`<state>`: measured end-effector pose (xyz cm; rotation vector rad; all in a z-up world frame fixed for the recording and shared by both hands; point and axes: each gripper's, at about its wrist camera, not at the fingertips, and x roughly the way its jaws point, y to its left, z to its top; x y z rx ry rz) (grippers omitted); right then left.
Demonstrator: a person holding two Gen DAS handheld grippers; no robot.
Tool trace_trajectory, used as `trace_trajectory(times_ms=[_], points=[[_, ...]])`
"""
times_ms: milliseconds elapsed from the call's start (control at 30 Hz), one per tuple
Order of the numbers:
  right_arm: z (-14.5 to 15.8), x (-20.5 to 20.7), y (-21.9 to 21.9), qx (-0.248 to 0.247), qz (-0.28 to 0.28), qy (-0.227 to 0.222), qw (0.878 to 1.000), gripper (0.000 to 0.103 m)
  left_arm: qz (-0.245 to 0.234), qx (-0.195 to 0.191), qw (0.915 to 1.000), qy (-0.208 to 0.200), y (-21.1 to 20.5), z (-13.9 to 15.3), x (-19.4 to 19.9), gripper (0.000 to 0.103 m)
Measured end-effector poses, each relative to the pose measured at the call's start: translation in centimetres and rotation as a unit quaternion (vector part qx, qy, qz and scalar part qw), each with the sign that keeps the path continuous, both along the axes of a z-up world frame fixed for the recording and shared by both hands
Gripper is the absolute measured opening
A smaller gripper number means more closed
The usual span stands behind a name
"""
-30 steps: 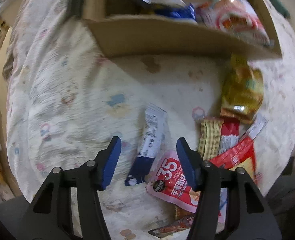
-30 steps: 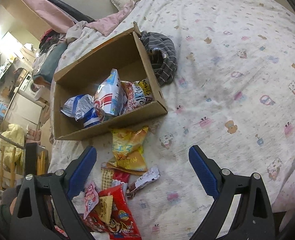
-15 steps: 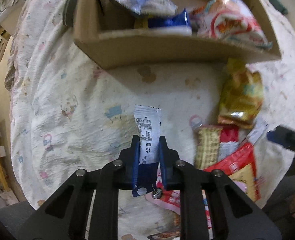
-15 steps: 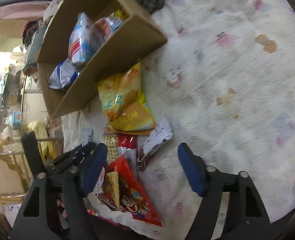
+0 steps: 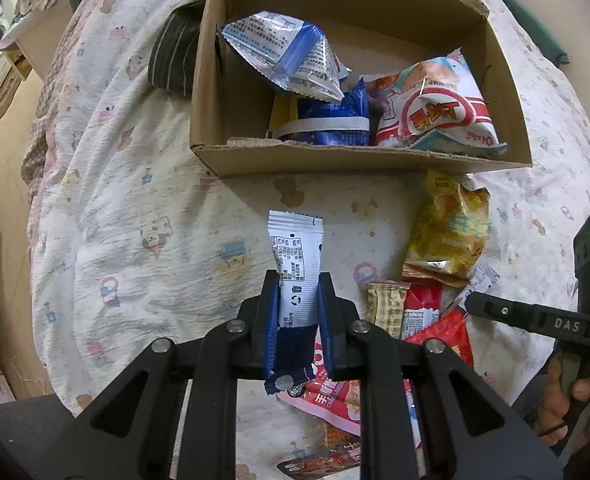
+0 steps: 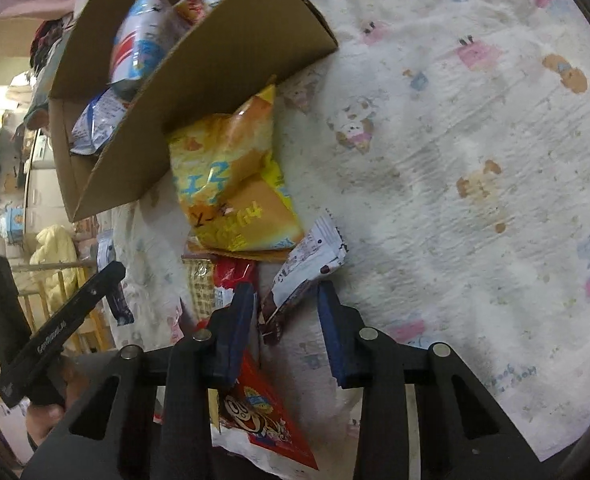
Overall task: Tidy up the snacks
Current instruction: 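Lower the left tool to the duvet and grasp the white stick packet, then lift the white stick packet with left tool while right tool grasps a small packet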
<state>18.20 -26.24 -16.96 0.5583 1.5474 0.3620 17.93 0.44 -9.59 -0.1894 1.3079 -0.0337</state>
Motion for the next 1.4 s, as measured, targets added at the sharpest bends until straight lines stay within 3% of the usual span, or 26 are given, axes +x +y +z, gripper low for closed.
trace_trajectory(times_ms=[233,333,433,500,733,933,1400], points=[[-0.5,0.9,1.0,-0.017,0.010,0.001,1.000,0.035,0.007,-0.005,1.0000,0.000,0.8,0.2,-0.1,0.015],[-0.9,1.1,2.2,-0.049,0.033,0.001,0.998,0.035,0.010,-0.004,0.9999,0.001,0.9,0.0,-0.1,0.015],[-1.0,1.1,3.1,-0.068,0.051,-0.009,0.996,0.028,0.013,-0.005,0.9999,0.001,1.0,0.0,-0.1,0.015],[-0.7,1.0,3.1,-0.056,0.051,-0.018,0.997,0.021,0.015,-0.007,0.9999,0.000,1.2,0.1,-0.2,0.015],[2.7,0.1,0.9,-0.029,0.028,-0.093,0.995,0.021,0.025,-0.006,0.9997,-0.003,1.4,0.0,-0.4,0.015],[6.8,-0.9,0.0,0.010,0.026,-0.171,0.985,0.021,0.023,0.010,0.9996,-0.010,0.9,-0.2,-0.7,0.015],[9.5,-1.0,1.3,0.018,0.031,-0.223,0.974,0.021,0.012,0.051,0.9964,-0.067,0.0,1.5,-2.0,0.015]])
